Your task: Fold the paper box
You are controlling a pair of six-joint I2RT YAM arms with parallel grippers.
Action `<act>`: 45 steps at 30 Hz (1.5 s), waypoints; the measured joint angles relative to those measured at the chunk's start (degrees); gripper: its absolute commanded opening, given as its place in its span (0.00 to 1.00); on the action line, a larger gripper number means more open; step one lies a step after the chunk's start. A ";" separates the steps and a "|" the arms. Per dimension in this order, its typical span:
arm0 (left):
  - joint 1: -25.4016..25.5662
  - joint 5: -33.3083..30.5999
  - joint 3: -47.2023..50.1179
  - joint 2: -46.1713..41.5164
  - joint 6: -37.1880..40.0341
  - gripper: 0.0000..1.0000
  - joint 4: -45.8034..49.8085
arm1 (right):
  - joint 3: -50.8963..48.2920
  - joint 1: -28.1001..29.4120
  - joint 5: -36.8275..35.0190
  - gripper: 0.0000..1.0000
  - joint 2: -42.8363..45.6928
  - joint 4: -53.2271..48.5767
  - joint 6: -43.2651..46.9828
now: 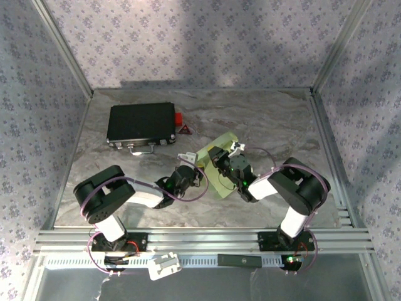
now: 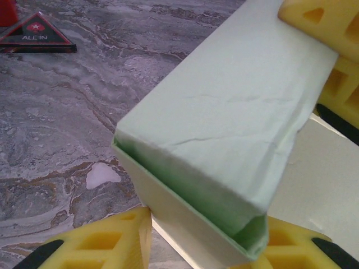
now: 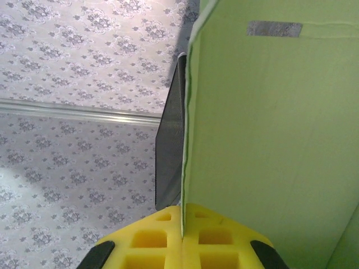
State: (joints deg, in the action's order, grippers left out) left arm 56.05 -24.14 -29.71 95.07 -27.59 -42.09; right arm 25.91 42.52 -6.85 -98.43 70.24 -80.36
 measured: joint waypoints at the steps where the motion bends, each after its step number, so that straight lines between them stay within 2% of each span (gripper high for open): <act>1: 0.00 -0.17 -0.26 0.00 -0.11 0.34 0.35 | -0.07 0.04 -0.11 0.00 -0.24 0.52 0.00; 15: 0.66 -4.90 -4.28 1.81 -1.09 0.14 4.66 | -0.55 0.37 -2.43 0.00 -0.37 2.19 -0.04; 20: 1.73 -9.97 -7.04 1.81 -3.04 0.01 10.99 | -0.66 0.68 -2.86 0.00 -0.37 2.21 -1.09; 28: 3.17 -15.47 -11.72 1.81 -7.74 0.00 21.40 | -1.77 1.64 -3.82 0.00 3.61 -2.54 -3.91; 34: 3.65 -16.68 -13.99 1.81 -9.11 0.00 24.17 | -1.33 1.79 -3.63 0.22 12.09 -15.45 -4.31; 39: 3.67 -19.54 -15.30 1.81 -9.57 0.00 27.10 | -1.29 1.84 -2.75 0.47 18.67 -26.34 -3.69; 45: 4.42 -21.79 -16.37 1.66 -9.57 0.00 31.91 | -1.03 0.92 -2.91 0.58 29.35 -38.40 -2.27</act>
State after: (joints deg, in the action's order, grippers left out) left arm 60.47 -45.93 -46.09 96.73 -37.17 -10.17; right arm 24.88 43.44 -9.76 -69.08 31.83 -82.63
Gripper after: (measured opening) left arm 0.049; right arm 0.554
